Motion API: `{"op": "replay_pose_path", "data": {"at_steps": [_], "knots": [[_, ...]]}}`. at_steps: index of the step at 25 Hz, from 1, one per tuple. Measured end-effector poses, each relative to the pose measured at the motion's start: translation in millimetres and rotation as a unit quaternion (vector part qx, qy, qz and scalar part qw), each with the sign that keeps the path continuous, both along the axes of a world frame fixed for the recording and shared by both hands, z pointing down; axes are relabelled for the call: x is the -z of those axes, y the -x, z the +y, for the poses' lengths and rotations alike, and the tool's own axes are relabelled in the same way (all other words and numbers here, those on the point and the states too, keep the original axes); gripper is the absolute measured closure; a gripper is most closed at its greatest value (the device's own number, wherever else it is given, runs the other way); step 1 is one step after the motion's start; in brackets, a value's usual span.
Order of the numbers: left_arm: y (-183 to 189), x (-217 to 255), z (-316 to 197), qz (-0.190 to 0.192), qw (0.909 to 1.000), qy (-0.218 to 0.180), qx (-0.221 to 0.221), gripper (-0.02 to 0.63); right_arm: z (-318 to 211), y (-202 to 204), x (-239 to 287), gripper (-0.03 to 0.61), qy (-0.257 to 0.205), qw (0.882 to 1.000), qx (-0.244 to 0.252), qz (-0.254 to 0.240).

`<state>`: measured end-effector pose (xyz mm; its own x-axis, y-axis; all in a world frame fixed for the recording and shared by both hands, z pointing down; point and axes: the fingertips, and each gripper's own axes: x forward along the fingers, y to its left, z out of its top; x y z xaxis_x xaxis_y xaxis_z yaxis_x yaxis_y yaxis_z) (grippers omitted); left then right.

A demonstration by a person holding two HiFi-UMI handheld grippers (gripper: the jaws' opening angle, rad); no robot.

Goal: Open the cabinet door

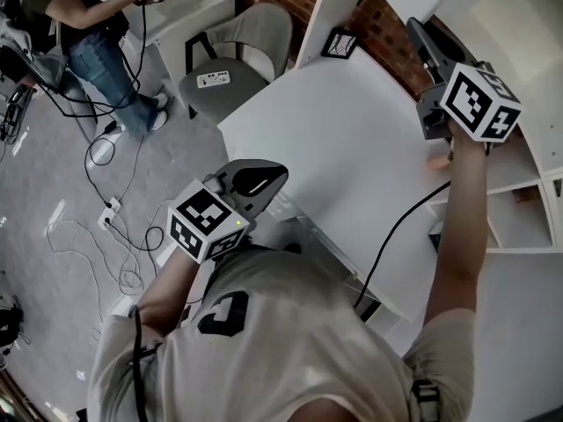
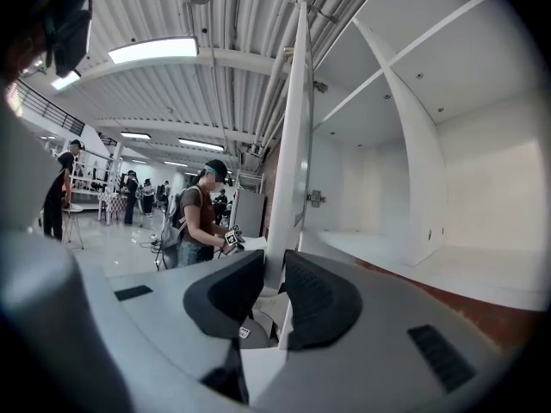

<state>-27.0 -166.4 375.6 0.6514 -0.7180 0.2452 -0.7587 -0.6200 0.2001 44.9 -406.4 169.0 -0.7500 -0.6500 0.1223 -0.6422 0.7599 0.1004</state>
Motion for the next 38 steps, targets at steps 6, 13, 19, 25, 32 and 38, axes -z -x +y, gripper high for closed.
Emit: {"op": "replay_pose_path", "data": {"at_steps": [6, 13, 19, 25, 32, 38], "knots": [[-5, 0, -2, -0.005, 1.0, -0.003, -0.006, 0.597, 8, 7, -6, 0.486, 0.01, 1.0, 0.019, -0.012], [-1, 2, -1, -0.003, 1.0, -0.007, -0.004, 0.597, 19, 24, -7, 0.482, 0.012, 0.999, 0.041, -0.018], [1, 4, 2, -0.004, 1.0, -0.007, 0.0, 0.597, 23, 30, -5, 0.48, 0.017, 0.998, 0.051, -0.022], [8, 4, 8, -0.004, 0.9999, -0.009, 0.004, 0.597, 31, 45, -5, 0.477, 0.017, 0.998, 0.061, -0.025], [9, 4, 12, -0.002, 0.9999, -0.007, 0.008, 0.597, 39, 58, -6, 0.471, 0.015, 0.997, 0.074, -0.03], [19, 3, 14, 0.004, 0.9997, -0.006, 0.022, 0.597, 47, 85, -5, 0.463, 0.014, 0.992, 0.113, -0.05]]}}
